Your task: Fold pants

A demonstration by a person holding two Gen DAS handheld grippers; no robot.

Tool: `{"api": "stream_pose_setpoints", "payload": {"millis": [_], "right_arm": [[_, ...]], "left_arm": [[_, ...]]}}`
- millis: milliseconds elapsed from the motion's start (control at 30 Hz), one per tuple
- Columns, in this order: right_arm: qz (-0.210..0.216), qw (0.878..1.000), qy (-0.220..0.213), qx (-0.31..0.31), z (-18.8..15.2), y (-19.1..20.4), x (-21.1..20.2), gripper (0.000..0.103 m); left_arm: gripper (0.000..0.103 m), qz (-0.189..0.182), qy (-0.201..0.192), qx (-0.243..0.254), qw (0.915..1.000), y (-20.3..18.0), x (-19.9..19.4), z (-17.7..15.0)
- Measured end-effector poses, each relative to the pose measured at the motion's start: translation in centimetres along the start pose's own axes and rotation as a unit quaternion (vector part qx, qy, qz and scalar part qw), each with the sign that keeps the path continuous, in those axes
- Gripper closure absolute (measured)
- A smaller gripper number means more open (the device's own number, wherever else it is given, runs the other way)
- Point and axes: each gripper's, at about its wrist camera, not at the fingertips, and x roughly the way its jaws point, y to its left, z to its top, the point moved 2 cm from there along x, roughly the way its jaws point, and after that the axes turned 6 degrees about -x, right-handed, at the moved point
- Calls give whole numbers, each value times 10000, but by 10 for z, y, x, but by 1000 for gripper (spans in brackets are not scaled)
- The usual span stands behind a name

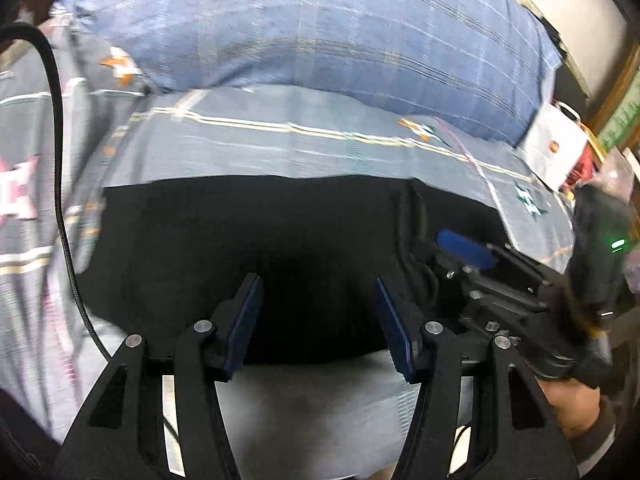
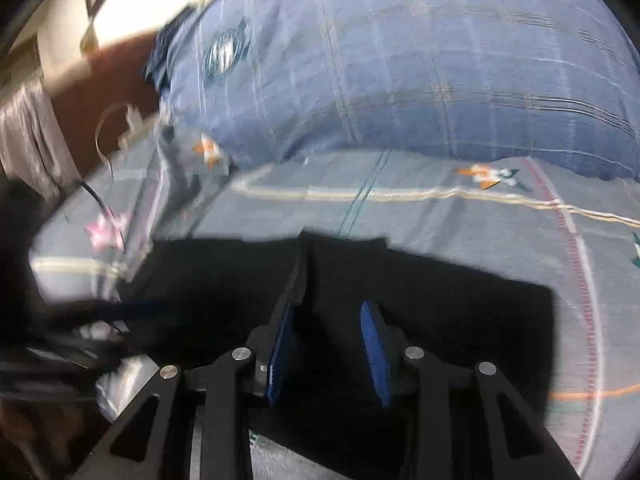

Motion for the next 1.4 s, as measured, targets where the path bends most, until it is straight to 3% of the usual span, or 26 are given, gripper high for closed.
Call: {"api": "stream_pose_setpoints", "payload": {"millis": [267,400,433,733,867,1300,1400], "right_arm": [[120,9995,-234,-193,13,15,-19,69],[329,9992,164,-165,1,20,8,68],[292,9993,93,-200,0,21,7,68],[756,9966,-55,-335,25,38,-10,67],[1095,9931,4,-429,39,58,2,66],[1550,9850,279,-701,64,101,48,63],[1699,9806,258,-940,76,117,59,54]], "left_arm": [[46,584,-341,-356,9971,62,-34,-8],[46,693,-400,-539,9953,81,-38,-13],[46,702,-381,-612,9949,86,-38,-15],[46,585,-290,-1037,9925,105,-35,-20],[46,598,-217,-1071,9922,107,-33,-24],[44,427,-36,-1392,9893,122,-27,-21],[37,343,-1,-1451,9888,125,-28,-27]]}}
